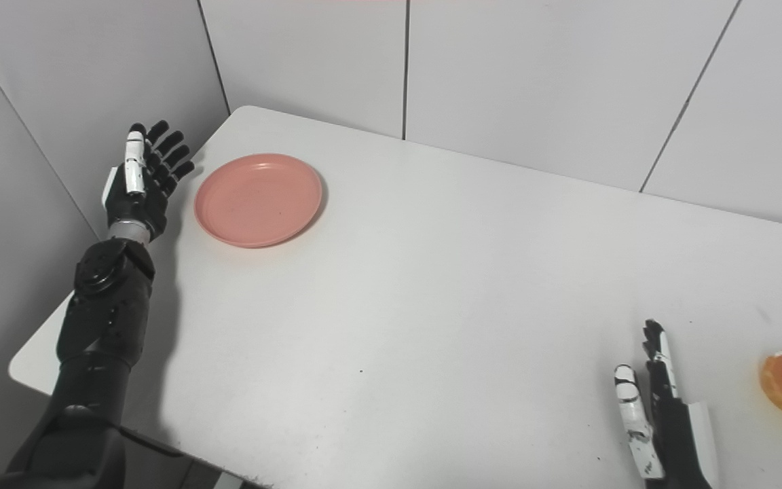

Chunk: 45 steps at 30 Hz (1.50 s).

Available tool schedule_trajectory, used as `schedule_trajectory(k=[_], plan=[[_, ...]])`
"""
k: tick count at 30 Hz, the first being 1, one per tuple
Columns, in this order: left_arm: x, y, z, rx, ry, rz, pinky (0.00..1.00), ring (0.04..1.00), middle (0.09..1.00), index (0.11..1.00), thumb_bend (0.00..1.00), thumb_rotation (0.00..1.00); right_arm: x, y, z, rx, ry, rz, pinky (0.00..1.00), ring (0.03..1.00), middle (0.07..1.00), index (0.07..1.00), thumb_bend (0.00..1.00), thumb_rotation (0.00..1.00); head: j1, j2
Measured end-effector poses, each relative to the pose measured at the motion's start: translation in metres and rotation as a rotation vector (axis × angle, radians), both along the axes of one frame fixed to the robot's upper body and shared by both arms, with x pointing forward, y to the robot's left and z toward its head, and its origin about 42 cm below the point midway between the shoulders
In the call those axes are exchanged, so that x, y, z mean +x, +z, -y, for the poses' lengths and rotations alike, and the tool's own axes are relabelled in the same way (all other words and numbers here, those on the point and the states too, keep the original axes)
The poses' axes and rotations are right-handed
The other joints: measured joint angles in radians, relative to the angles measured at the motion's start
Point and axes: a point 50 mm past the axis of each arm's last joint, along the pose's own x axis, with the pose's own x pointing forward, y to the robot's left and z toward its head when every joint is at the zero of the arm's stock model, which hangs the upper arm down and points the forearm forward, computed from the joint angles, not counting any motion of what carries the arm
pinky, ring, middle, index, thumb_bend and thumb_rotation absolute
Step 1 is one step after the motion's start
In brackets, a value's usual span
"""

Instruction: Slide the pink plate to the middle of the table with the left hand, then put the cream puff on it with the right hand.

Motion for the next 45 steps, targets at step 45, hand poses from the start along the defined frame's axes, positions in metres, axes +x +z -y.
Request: schedule_trajectory(k=[45], plan=[[0.042, -0.022, 0.069, 0.001, -0.196, -0.027, 0.84, 0.842, 0.848, 0.840, 0.41, 1.00, -0.005, 0.001, -0.003, 0.013, 0.001, -0.013, 1.00, 1.000, 1.000, 1.000, 0.07, 1.00, -0.051, 0.041]])
